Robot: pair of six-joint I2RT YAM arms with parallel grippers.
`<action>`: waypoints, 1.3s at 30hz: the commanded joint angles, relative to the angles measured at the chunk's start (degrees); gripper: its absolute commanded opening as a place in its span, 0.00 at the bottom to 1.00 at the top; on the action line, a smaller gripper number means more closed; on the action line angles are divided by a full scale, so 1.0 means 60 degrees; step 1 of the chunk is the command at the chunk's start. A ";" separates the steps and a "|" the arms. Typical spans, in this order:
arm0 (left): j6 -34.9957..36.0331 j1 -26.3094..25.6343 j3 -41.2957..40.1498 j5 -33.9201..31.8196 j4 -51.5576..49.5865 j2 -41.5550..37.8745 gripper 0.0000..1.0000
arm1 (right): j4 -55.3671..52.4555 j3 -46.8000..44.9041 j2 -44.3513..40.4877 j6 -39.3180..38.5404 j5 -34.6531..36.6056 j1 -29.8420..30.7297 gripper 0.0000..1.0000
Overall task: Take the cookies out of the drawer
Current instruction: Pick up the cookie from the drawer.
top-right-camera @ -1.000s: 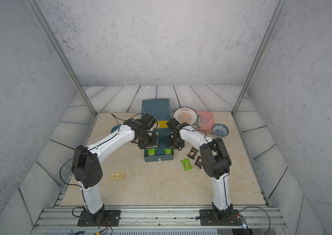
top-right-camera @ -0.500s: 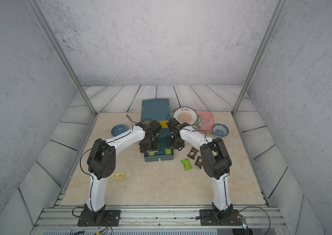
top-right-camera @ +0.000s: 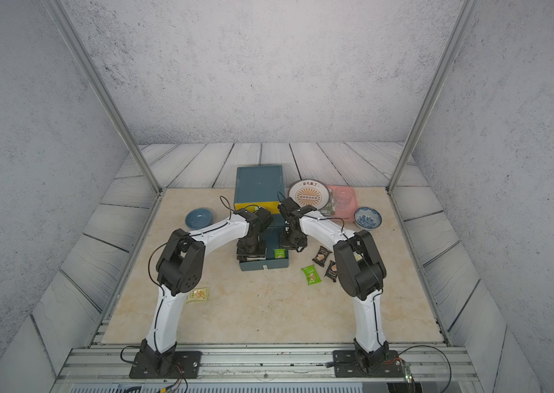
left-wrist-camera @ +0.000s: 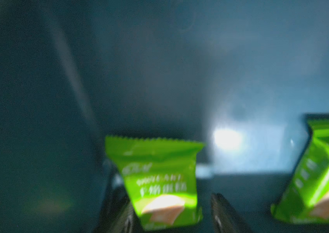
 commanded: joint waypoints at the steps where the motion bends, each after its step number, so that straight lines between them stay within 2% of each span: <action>1: -0.0020 0.0015 0.0186 0.0146 0.0047 0.0228 0.65 | 0.0033 0.0065 -0.0001 -0.0001 0.0010 -0.0006 0.00; 4: -0.0148 -0.0013 0.0333 0.0681 0.0406 0.0350 0.64 | 0.0020 0.0066 0.0029 -0.0005 -0.0017 -0.0011 0.00; 8: -0.0142 -0.0031 0.0735 0.0783 0.0248 0.0564 0.64 | -0.0024 0.0098 0.0089 -0.0005 -0.0018 -0.0005 0.00; 19: 0.0096 0.0075 0.0311 0.0481 -0.0034 0.0468 0.64 | -0.0040 0.0112 0.0121 -0.0013 -0.0018 -0.0006 0.00; 31: 0.0271 0.0093 0.0181 0.0407 -0.0005 0.0501 0.43 | 0.0006 0.0083 0.0123 0.0023 -0.0029 -0.0004 0.00; 39: 0.0451 0.0086 0.0177 0.0287 0.0075 0.0045 0.42 | 0.0019 0.0018 0.0064 0.0028 0.0024 -0.0011 0.00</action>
